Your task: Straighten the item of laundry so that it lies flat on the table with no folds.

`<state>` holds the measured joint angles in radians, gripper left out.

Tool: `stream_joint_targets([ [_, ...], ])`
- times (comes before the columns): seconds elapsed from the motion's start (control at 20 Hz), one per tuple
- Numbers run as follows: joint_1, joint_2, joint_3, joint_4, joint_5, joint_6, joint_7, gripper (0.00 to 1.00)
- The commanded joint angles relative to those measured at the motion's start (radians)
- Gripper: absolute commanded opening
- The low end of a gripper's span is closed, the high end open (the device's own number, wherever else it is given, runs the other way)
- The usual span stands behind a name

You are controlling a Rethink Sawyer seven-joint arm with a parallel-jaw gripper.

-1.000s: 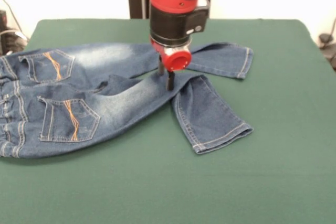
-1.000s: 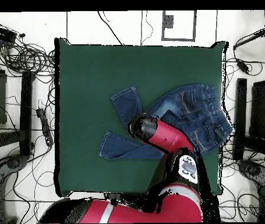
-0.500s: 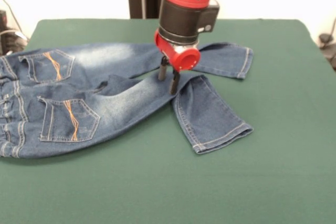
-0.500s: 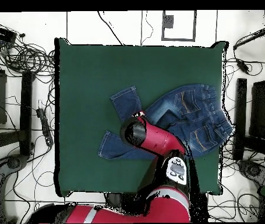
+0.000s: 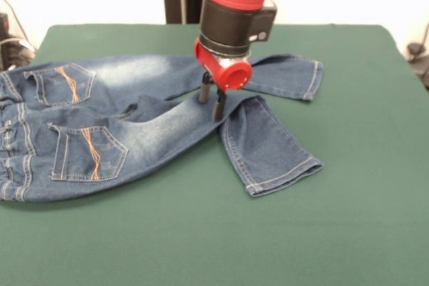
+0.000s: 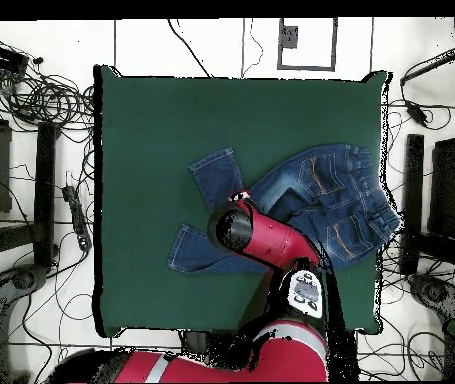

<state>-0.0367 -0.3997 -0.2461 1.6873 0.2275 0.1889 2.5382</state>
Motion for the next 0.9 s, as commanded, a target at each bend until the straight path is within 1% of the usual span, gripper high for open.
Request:
stream_joint_targets([
  [0.05,0.021,0.058,0.049,0.055,-0.014,-0.009,0.102,1.00],
  [0.3,0.022,-0.011,0.046,0.098,-0.018,0.044,0.094,1.00],
  [0.6,0.011,-0.086,0.033,0.119,-0.034,0.119,0.059,1.00],
  [0.8,0.030,-0.096,0.015,0.111,-0.031,0.144,0.063,1.00],
  [0.9,0.028,-0.064,0.022,0.097,-0.026,0.117,0.072,1.00],
])
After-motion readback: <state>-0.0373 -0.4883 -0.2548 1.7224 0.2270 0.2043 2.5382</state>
